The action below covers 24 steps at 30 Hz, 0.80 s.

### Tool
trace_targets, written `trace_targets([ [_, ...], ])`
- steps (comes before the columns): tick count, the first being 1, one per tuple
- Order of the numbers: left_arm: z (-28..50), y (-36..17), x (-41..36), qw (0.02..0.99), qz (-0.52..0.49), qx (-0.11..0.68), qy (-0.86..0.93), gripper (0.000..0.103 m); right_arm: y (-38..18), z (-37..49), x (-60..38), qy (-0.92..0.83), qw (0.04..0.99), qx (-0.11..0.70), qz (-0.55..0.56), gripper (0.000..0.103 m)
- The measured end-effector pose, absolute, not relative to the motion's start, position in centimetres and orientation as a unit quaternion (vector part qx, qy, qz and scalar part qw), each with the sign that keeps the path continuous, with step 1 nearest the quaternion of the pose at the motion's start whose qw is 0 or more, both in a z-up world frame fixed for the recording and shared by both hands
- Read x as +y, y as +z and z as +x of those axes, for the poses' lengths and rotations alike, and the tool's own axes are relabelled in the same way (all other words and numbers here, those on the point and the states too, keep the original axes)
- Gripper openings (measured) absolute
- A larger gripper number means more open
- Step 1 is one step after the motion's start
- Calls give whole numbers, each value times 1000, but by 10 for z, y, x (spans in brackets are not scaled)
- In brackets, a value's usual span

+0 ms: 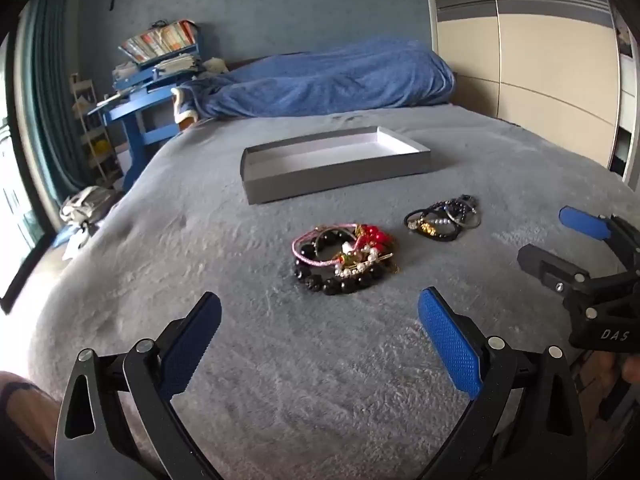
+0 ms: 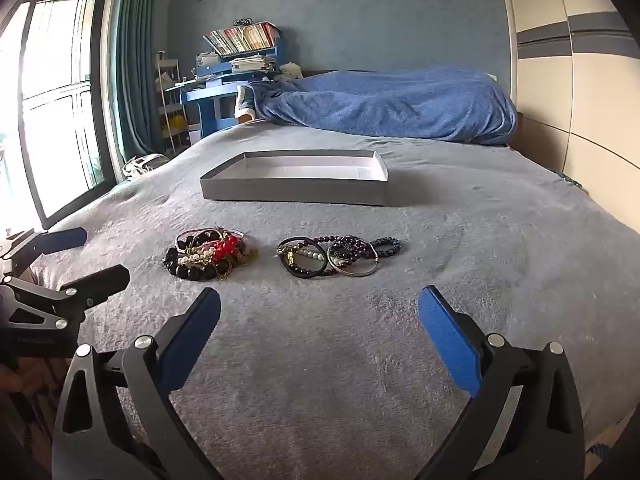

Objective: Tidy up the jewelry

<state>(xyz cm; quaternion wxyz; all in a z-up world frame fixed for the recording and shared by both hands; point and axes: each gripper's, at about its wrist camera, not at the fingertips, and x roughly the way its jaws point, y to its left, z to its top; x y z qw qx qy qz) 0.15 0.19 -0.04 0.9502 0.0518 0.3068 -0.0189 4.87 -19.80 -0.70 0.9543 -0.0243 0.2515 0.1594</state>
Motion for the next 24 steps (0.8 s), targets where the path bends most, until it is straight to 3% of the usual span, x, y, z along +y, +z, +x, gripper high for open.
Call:
trace_targets([
  [24,2,1,4,955,30,293,-21,98,-8,51,-203,158,952,263,-7,98],
])
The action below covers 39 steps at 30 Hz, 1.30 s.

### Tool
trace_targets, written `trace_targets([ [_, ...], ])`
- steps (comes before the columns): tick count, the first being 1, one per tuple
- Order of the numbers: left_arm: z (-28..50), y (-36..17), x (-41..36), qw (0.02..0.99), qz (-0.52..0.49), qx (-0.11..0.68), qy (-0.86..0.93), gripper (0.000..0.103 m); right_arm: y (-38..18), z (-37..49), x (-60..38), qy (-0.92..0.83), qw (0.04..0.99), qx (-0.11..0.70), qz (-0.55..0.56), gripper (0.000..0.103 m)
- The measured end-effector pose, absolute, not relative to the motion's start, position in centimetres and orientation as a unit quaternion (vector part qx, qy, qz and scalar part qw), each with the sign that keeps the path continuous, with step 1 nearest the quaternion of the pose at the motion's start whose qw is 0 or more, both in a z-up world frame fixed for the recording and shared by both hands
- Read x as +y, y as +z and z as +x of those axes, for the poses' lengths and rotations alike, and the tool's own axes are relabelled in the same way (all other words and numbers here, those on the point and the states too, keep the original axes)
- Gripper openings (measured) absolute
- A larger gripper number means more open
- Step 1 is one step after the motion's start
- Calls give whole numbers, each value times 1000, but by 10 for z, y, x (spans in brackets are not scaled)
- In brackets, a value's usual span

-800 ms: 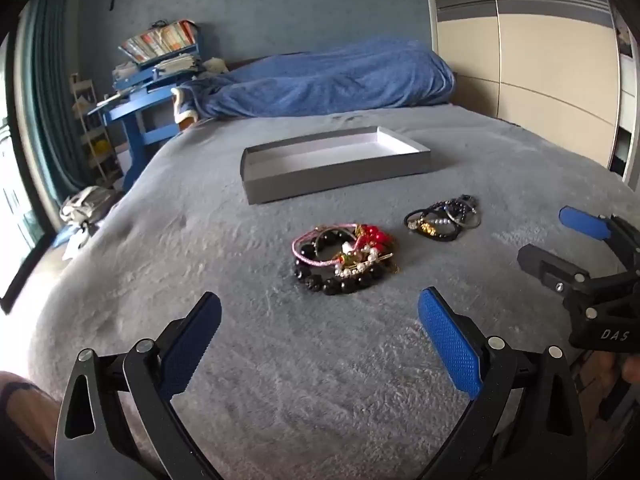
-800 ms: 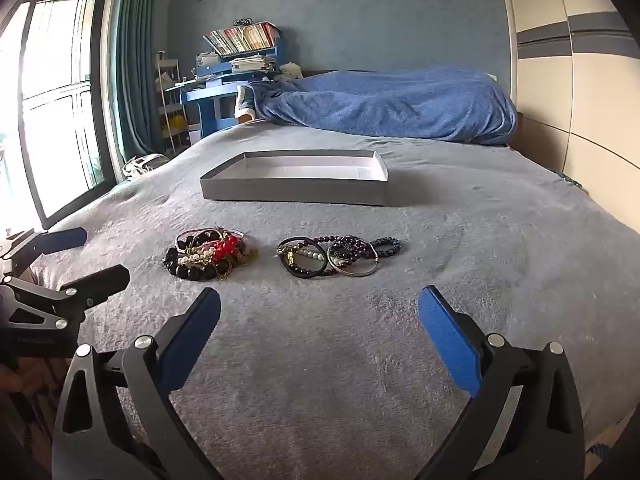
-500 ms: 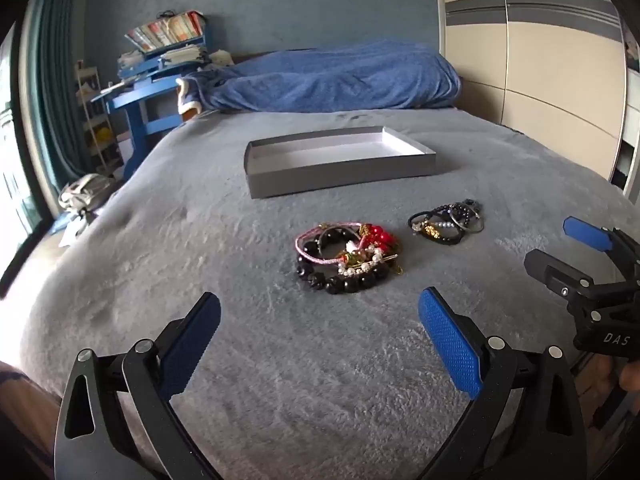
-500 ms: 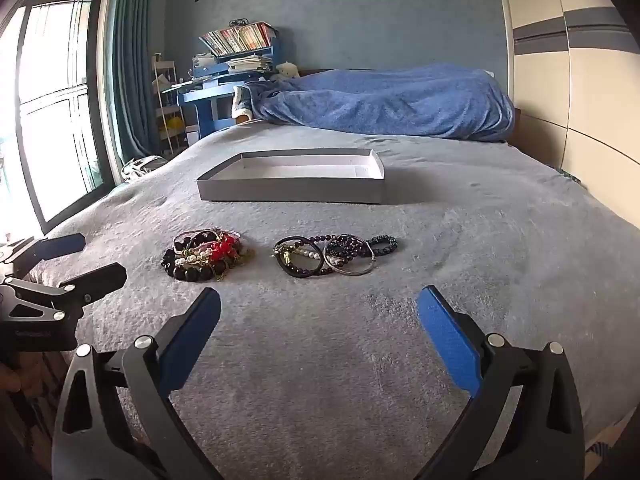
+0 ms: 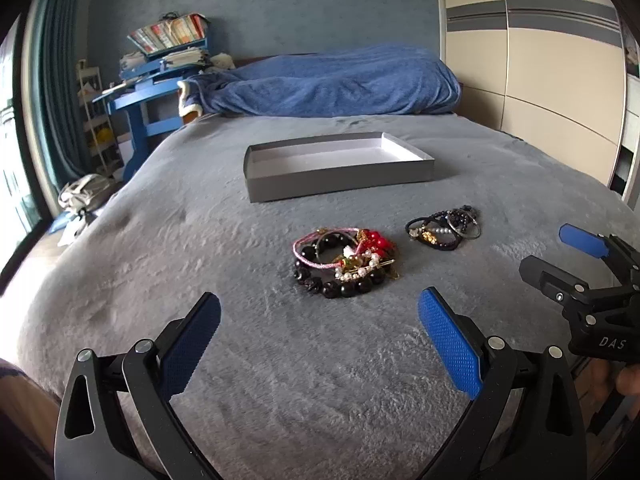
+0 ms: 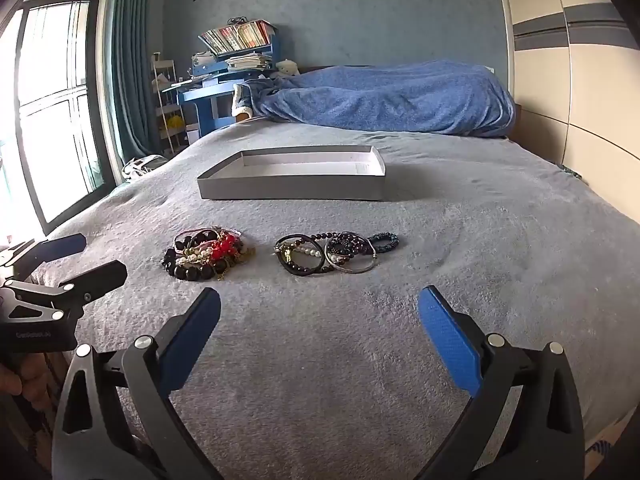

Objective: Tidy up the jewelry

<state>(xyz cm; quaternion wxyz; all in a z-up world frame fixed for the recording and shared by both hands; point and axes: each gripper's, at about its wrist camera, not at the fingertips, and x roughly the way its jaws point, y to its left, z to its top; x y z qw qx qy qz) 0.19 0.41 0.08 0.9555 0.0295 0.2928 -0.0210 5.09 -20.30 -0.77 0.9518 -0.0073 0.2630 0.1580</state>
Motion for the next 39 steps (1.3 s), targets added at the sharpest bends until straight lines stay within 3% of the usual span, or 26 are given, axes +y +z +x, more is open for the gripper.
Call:
trace_targets([
  [39,3,0,-1,954,25,296,-32,98,-5,50,-204,159,952,262,-6,98],
])
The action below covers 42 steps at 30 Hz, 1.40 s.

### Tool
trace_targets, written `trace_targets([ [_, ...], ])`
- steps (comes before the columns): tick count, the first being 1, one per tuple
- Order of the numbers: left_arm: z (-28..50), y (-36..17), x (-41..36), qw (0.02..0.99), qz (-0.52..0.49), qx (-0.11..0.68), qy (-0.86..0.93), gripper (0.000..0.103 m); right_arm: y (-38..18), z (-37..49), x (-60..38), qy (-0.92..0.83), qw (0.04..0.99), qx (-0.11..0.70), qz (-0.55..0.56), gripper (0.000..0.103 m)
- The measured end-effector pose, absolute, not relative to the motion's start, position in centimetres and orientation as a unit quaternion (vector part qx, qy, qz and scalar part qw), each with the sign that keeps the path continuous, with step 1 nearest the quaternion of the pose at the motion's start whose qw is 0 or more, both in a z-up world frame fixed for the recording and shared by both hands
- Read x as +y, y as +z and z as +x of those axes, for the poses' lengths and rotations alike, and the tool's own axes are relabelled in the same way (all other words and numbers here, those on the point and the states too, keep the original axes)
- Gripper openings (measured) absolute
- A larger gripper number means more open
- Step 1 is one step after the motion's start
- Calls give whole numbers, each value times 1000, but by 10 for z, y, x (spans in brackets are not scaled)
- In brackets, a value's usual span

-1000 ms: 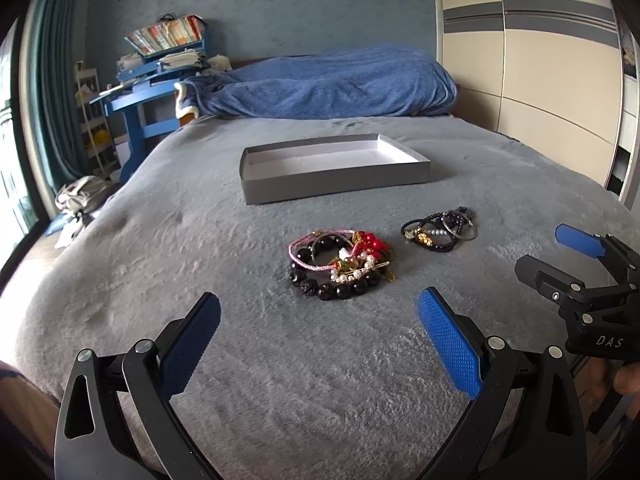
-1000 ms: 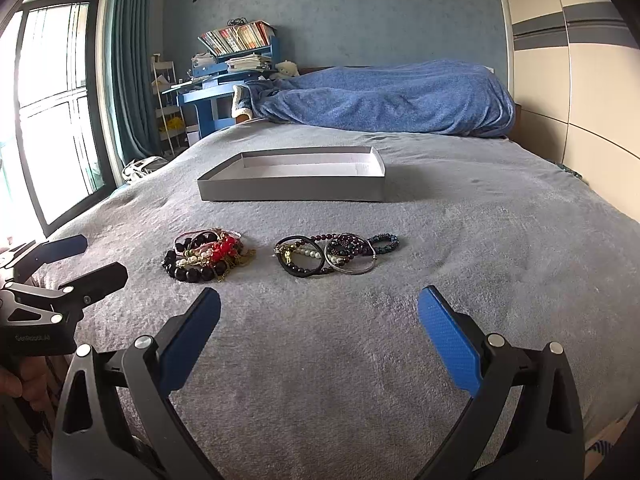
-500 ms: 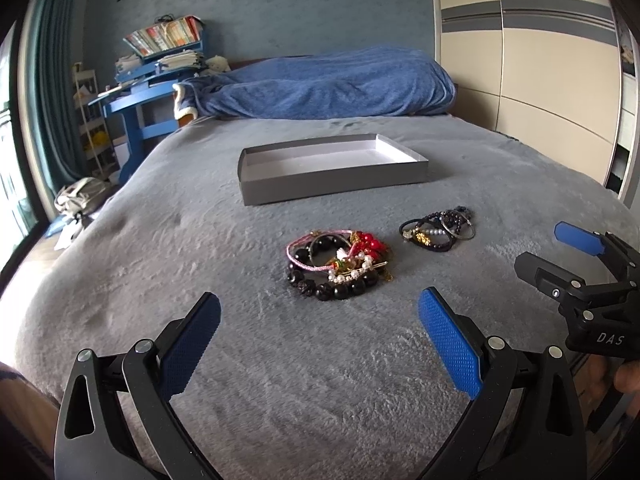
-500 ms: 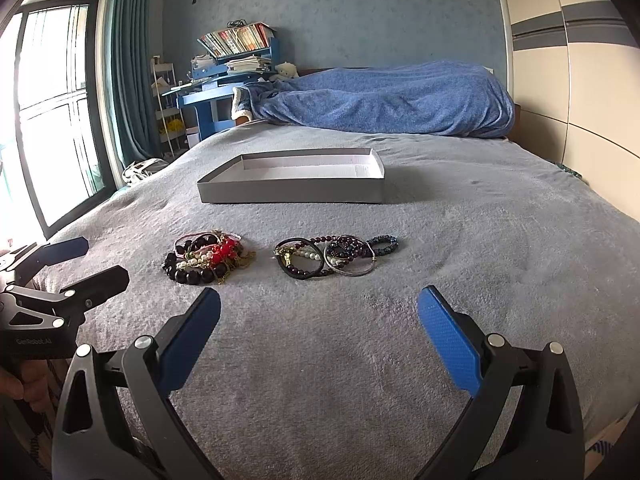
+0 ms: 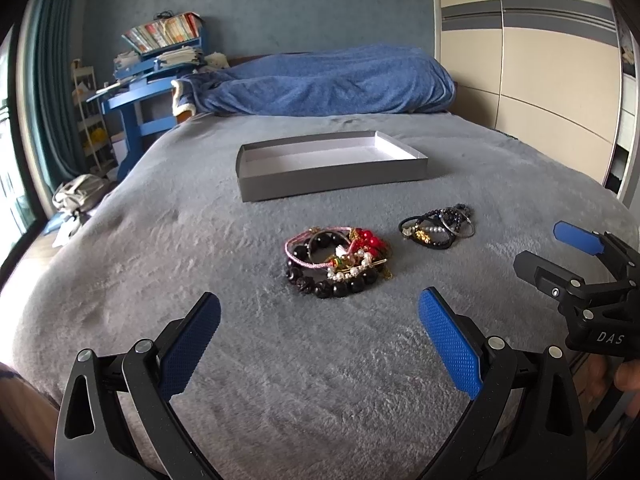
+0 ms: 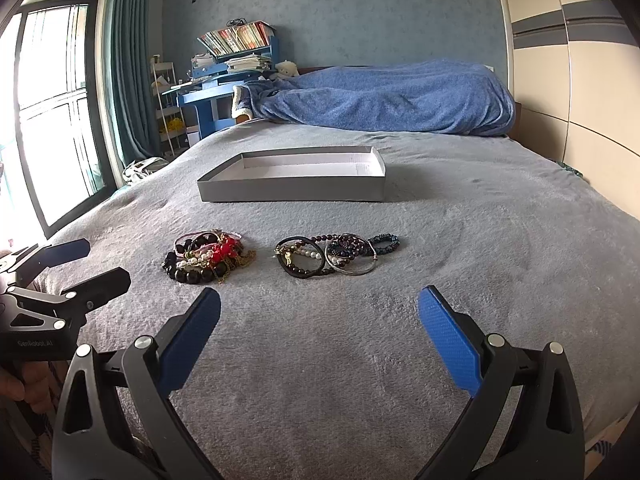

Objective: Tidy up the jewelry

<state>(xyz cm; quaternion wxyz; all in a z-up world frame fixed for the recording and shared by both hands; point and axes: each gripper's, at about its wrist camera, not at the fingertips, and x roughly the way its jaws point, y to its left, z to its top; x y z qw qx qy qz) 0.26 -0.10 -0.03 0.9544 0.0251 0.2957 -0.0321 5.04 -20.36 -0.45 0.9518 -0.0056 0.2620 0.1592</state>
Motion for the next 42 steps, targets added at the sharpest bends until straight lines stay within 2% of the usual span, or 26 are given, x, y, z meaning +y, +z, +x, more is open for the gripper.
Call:
trace_targets([
  [42,16,4,4,951,17,306,-39,98,-5,59,-205,154,949,274,1,98],
])
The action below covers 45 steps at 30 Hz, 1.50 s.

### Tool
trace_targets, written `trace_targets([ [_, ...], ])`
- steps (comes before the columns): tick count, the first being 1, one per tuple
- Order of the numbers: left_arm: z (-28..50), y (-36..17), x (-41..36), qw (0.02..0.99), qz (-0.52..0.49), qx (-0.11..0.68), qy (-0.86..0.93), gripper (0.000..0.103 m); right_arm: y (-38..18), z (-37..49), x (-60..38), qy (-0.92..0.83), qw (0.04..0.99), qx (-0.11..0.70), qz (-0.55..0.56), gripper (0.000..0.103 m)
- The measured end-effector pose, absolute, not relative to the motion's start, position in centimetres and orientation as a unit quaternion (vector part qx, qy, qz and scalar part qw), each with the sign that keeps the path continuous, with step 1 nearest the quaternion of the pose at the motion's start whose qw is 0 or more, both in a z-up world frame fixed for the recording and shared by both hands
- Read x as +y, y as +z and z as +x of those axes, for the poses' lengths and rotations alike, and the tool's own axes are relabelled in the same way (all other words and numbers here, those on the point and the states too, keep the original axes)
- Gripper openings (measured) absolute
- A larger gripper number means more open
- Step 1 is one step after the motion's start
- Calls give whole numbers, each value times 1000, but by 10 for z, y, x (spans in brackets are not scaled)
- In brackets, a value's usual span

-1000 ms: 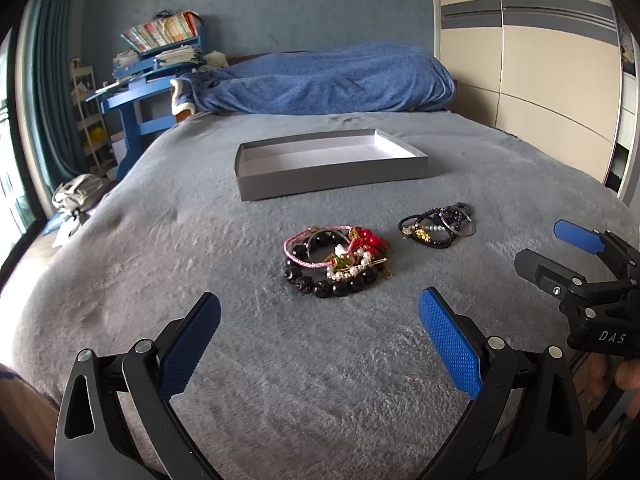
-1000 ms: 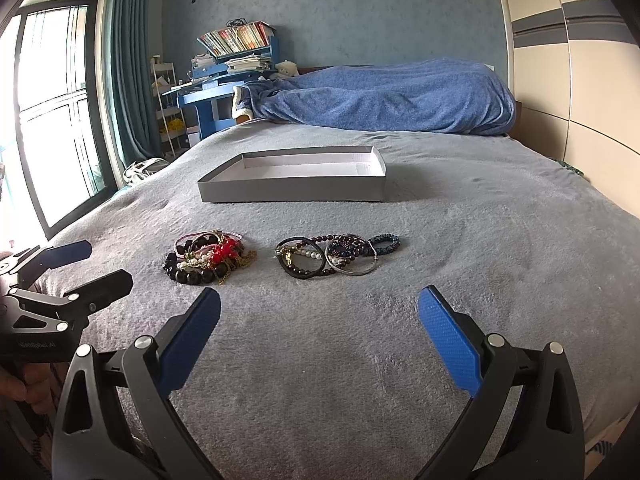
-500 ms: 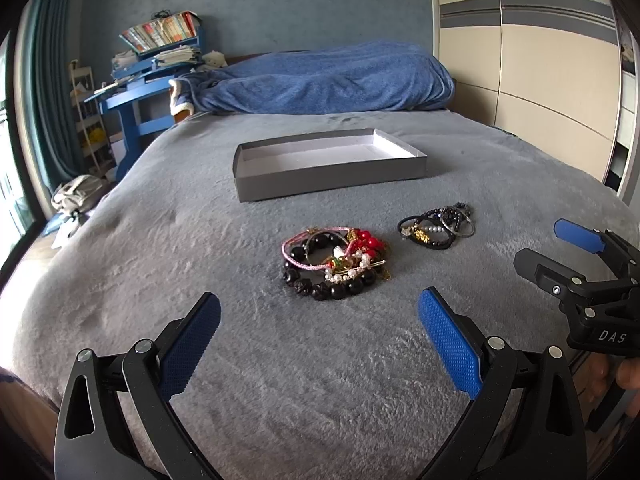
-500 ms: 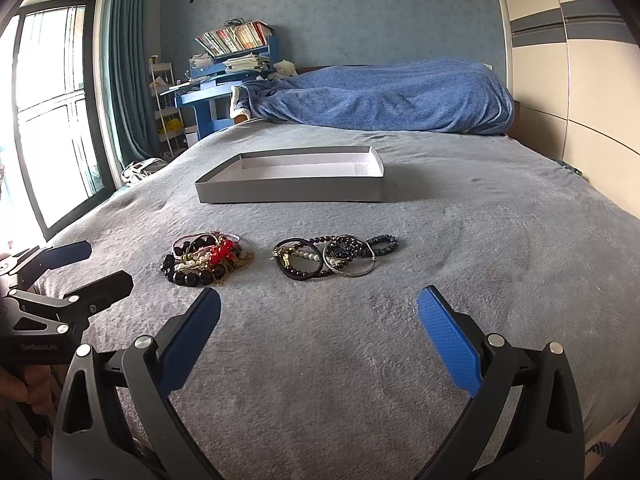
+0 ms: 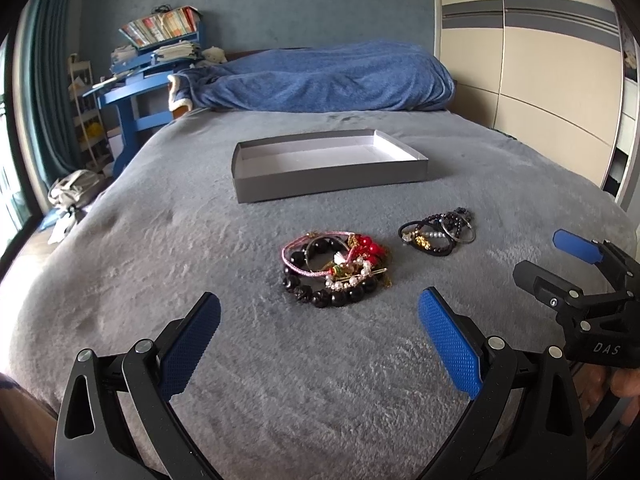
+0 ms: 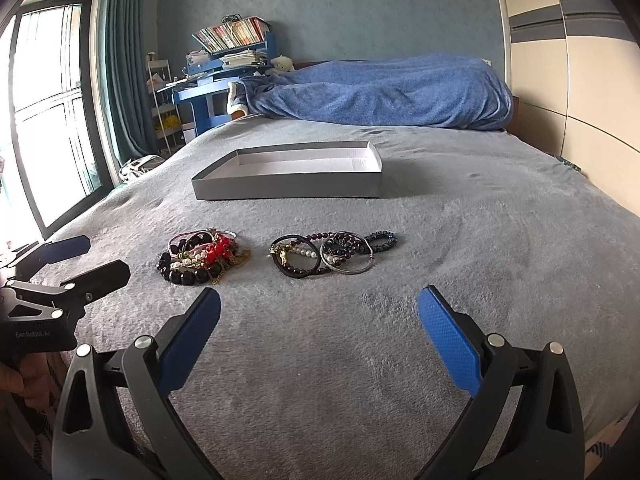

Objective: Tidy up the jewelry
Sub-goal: 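Grasp the red beaded charm from the jewelry pile with the left tool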

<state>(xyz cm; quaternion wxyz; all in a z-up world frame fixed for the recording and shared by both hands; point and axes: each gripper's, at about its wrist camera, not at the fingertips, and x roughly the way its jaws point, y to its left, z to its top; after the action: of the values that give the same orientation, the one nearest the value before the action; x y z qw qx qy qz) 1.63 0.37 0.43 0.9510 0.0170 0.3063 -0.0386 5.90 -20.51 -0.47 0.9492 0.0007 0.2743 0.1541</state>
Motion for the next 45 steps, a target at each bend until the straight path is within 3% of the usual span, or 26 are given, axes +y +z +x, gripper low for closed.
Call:
trace_targets([
  [17,77,4,12,926,-19,370,-67,96,-4,82,-210,158,938,308,22,98],
  [27,116,-3,20,909,-35,404,-98,62,-3,89,-210,156,937,312,21,98],
  [40,114,-9,-19,898,29,407,-163,55,0,125,-218,141,935,325,18,98],
  [45,121,-23,-35,892,79,418,-153,38,-3,122,-221,137,935,328,19,98],
])
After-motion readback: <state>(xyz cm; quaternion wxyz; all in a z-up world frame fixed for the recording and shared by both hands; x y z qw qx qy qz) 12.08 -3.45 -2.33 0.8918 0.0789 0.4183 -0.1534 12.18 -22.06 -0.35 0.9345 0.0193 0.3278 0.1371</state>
